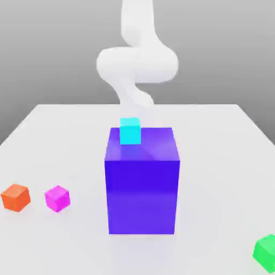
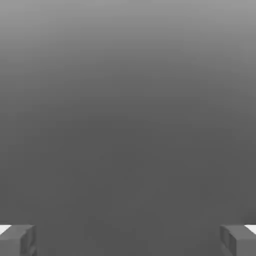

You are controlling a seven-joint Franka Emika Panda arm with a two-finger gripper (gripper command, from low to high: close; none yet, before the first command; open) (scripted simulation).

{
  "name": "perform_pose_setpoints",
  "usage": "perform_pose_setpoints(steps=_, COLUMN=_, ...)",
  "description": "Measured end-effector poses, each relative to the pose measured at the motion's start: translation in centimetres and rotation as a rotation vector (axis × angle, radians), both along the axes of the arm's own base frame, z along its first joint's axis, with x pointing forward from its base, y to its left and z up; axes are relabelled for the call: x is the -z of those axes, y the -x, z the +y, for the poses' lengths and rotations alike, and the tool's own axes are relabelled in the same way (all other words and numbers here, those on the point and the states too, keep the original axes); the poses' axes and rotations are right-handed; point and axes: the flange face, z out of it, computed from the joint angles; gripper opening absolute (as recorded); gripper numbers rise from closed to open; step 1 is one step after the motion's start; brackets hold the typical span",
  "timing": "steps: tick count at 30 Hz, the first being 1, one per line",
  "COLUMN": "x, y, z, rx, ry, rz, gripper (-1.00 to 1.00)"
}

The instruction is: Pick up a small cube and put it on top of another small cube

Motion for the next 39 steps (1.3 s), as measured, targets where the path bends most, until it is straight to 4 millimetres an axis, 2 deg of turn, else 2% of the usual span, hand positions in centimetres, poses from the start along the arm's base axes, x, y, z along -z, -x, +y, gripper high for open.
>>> perform_pose_setpoints(steps=4, x=5.2, y=-2.6, z=-3.9, rx=-0.073, ry=0.010, rz=0.068, gripper=0.00)
perform_pose_setpoints(steps=9, x=12.2, y=-4.8, z=-7.6, rx=-0.164, ry=0.030, rz=0.152, gripper=0.00)
perform_pose_setpoints(steps=14, x=19.6, y=-5.9, z=-10.3, rx=-0.258, ry=0.058, rz=0.237, gripper=0.00)
perform_pose_setpoints(steps=18, x=25.5, y=-5.9, z=-12.0, rx=-0.334, ry=0.085, rz=0.305, gripper=0.00)
perform_pose_setpoints(steps=23, x=32.3, y=-4.7, z=-13.8, rx=-0.432, ry=0.125, rz=0.387, gripper=0.00)
perform_pose_setpoints(steps=29, x=39.2, y=-1.9, z=-15.6, rx=-0.550, ry=0.181, rz=0.482, gripper=0.00)
perform_pose_setpoints(steps=34, x=43.7, y=1.3, z=-17.0, rx=-0.647, ry=0.234, rz=0.555, gripper=0.00)
perform_pose_setpoints(steps=39, x=47.0, y=5.2, z=-18.7, rx=-0.733, ry=0.290, rz=0.624, gripper=0.00)
